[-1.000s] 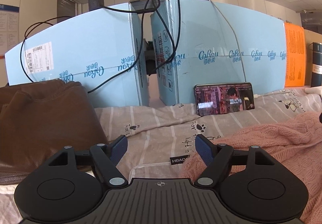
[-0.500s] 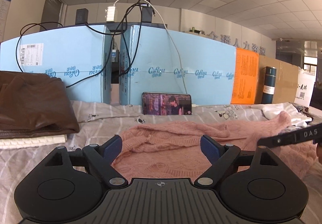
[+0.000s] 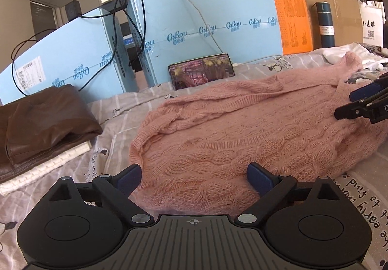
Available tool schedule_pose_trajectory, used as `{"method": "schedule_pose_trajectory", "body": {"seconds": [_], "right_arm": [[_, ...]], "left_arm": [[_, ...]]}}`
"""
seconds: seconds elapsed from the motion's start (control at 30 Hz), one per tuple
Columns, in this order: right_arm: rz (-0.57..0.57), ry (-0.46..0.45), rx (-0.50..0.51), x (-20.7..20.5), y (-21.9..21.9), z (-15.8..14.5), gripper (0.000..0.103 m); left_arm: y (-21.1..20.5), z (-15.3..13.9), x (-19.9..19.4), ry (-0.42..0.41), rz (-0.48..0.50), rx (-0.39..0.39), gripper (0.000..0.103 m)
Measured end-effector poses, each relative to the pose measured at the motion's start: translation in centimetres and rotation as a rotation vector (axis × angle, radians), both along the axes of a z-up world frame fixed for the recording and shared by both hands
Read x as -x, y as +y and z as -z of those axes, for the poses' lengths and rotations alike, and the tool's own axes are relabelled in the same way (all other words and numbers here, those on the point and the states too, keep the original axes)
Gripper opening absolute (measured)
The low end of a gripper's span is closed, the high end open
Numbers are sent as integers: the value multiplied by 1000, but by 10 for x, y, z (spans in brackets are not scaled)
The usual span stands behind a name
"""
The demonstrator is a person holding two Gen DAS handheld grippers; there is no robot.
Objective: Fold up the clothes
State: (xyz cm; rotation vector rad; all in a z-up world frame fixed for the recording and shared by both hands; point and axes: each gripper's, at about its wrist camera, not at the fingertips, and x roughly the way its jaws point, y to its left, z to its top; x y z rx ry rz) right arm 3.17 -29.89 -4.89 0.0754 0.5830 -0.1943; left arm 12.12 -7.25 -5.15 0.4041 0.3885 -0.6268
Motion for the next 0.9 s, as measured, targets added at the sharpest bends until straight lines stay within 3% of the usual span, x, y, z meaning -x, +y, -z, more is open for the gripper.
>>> {"method": "schedule_pose_trajectory", "body": {"seconds": [0.1, 0.17, 0.33, 0.43, 0.6, 0.67, 0.8, 0.9], "right_arm": [[-26, -30, -22, 0, -9, -6, 66], [-22, -74, -88, -4, -24, -18, 67], [36, -131, -222, -48, -64, -50, 63], [-11, -64, -288, -97, -79, -51, 54], [-20, 70, -326, -150, -84, -20, 31], [-60, 62, -356, -151, -87, -12, 16], [-117, 36, -434, -147, -91, -8, 7], [-161, 4, -651, -139, -100, -13, 7]], "left_arm": [[-2, -12, -5, -42, 3, 28, 96], [-8, -21, -12, -74, -4, 46, 96], [-54, -45, -51, -101, 44, 58, 96], [-91, -53, -82, -64, 96, 60, 96], [-120, -35, -116, -20, 64, 70, 96], [-118, -24, -120, -5, 52, 60, 96], [-109, -25, -118, -29, 26, 82, 96], [-107, -25, -120, -26, 21, 87, 96]]}}
